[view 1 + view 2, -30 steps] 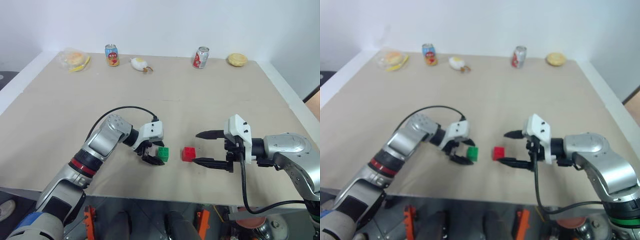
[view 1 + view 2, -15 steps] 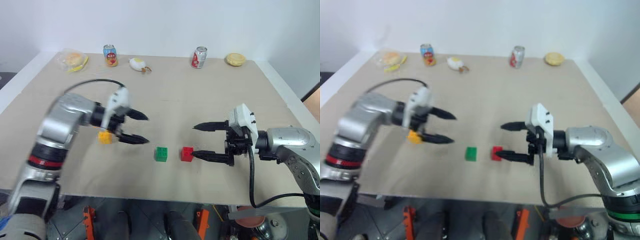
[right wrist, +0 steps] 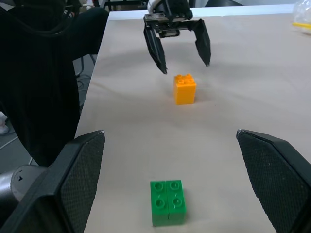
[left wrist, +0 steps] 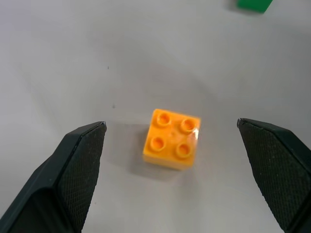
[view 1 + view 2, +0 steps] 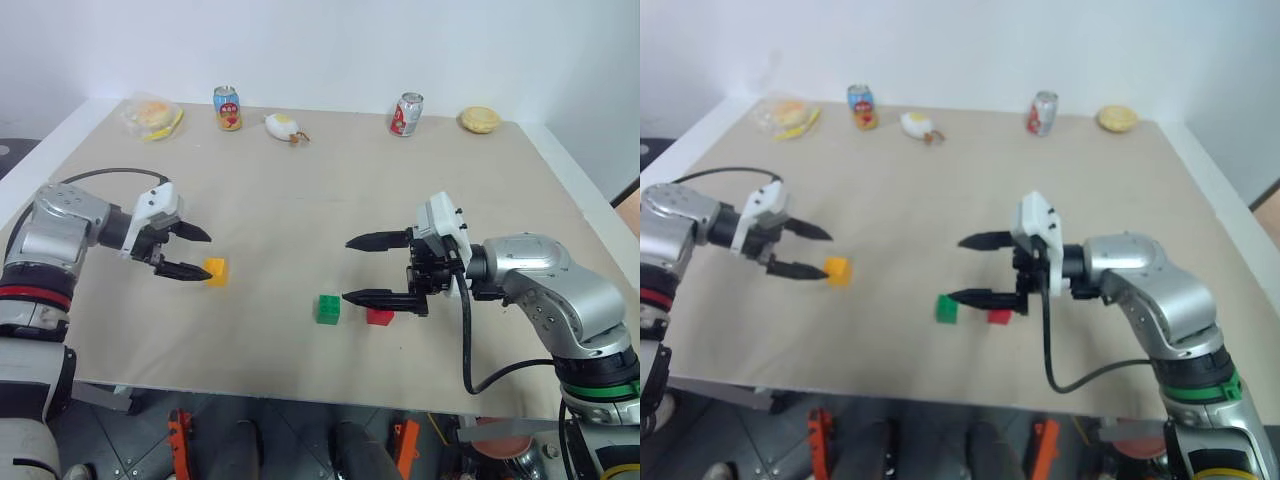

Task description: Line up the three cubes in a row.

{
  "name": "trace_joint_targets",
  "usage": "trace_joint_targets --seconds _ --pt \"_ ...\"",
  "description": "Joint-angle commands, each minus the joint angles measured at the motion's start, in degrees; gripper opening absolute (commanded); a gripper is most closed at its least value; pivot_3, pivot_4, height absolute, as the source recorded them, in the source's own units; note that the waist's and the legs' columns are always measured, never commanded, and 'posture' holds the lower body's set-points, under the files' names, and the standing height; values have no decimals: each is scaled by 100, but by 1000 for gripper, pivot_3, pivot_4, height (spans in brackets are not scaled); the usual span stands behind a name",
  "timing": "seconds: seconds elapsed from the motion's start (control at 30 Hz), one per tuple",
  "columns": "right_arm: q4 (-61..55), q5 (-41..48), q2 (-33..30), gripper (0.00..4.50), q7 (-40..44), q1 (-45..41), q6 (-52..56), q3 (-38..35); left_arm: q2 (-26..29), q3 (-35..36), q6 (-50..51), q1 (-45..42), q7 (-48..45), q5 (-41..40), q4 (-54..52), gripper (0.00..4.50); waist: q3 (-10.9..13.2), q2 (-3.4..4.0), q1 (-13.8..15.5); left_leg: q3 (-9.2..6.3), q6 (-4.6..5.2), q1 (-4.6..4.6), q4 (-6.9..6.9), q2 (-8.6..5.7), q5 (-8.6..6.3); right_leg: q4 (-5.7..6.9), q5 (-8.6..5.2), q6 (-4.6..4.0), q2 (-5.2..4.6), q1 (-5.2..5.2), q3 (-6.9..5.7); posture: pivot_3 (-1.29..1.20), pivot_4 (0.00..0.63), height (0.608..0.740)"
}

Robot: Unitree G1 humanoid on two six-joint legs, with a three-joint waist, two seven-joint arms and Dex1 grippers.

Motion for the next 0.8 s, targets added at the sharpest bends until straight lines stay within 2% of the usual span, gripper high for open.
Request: trace_joint_targets --seconds 0.03,0.17,0.37,0.47,0.7,0.8 --pt "-79 -3 19 4500 -46 -123 -67 -128 -77 -199 -505 -308 -40 237 618 4475 0 0 -7 -1 0 0 -3 0 0 0 2 3 1 -1 -1 0 150 733" --pt "-168 15 34 4500 -143 -82 -21 -199 -223 -510 -890 -452 -40 465 1126 4475 0 0 -8 -6 0 1 -9 2 0 0 2 1 5 -3 -6 0 150 733" --pt "-302 80 12 4500 -312 13 43 -287 -483 -454 -1227 -663 -40 762 1690 4475 0 0 -9 -6 0 -1 -8 2 0 0 3 2 4 -3 -5 0 150 733" --pt "-353 97 5 4500 -363 48 70 -317 -553 -401 -1274 -729 -40 830 1818 3662 0 0 -9 -6 0 -1 -7 2 0 0 4 3 4 -3 -5 0 150 733" --pt "-387 143 8 4500 -421 62 93 -340 -618 -395 -1182 -737 -40 775 1838 1343 0 0 -10 -6 0 -1 -8 2 0 0 4 3 4 -3 -5 0 150 733" --pt "-362 168 16 4500 -424 49 87 -340 -606 -437 -1040 -700 -40 614 1690 1349 0 0 -11 -7 0 -1 -8 2 0 1 5 4 4 -2 -5 0 150 733"
